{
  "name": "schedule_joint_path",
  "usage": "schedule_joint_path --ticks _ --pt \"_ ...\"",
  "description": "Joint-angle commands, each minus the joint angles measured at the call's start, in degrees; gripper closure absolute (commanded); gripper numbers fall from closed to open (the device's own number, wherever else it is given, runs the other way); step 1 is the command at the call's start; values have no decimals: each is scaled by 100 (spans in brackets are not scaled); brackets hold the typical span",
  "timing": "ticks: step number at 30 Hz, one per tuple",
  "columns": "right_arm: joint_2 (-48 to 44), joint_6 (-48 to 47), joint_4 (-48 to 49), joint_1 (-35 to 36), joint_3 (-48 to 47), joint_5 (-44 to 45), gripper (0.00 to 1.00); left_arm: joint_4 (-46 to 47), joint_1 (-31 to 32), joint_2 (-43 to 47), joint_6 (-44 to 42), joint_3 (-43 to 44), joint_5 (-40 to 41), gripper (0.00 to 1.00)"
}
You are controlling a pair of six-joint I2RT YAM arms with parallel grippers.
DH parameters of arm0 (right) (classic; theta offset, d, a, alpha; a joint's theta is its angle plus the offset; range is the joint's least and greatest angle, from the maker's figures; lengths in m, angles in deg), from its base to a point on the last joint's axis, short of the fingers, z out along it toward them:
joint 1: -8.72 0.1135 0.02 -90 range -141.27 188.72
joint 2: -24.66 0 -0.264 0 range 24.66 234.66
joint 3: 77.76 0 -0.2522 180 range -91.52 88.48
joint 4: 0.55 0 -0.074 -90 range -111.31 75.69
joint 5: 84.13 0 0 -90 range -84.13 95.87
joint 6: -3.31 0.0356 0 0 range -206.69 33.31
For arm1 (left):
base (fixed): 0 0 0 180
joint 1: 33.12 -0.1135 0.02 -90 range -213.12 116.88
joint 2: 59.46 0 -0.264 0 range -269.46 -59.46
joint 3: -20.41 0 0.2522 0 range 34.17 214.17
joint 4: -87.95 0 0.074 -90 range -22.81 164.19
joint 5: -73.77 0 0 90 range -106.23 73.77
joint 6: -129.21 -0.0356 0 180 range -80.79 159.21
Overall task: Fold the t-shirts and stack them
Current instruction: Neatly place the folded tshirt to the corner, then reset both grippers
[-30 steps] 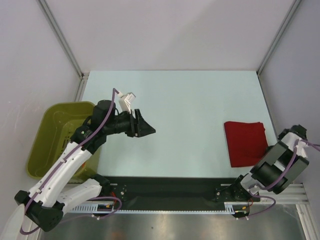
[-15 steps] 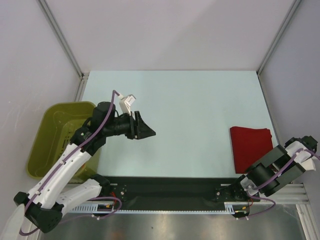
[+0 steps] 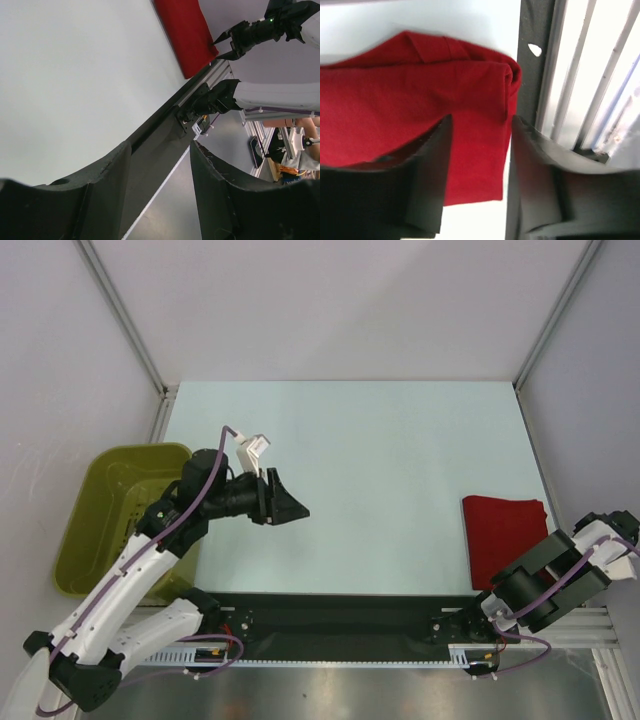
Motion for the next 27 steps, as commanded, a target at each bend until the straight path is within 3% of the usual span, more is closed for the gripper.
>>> schedule_joint_path --ticks 1,7,11,12,14,16,22,27 --pt "-88 13 -121 -48 -501 277 43 42 88 170 -110 22 -46 43" --pt "-509 153 -701 1039 -1335 539 36 174 158 311 -40 -206 -116 43" --pt "-817 276 -825 2612 -2047 664 33 236 167 355 21 -251 -177 43" --pt "-922 337 -781 3381 -2248 611 32 262 176 372 30 -251 -204 43" --pt "-1081 321 -615 4228 -2338 532 31 254 194 390 65 -251 -221 43" --pt "-1248 356 -281 5450 -2338 251 1 254 237 442 92 -286 -230 43" --pt "-1670 1330 615 8042 -1303 -671 0 420 281 679 364 -803 -265 36" --pt "-2458 2262 1732 9408 189 -594 0 1490 282 1004 1067 -1970 -546 23"
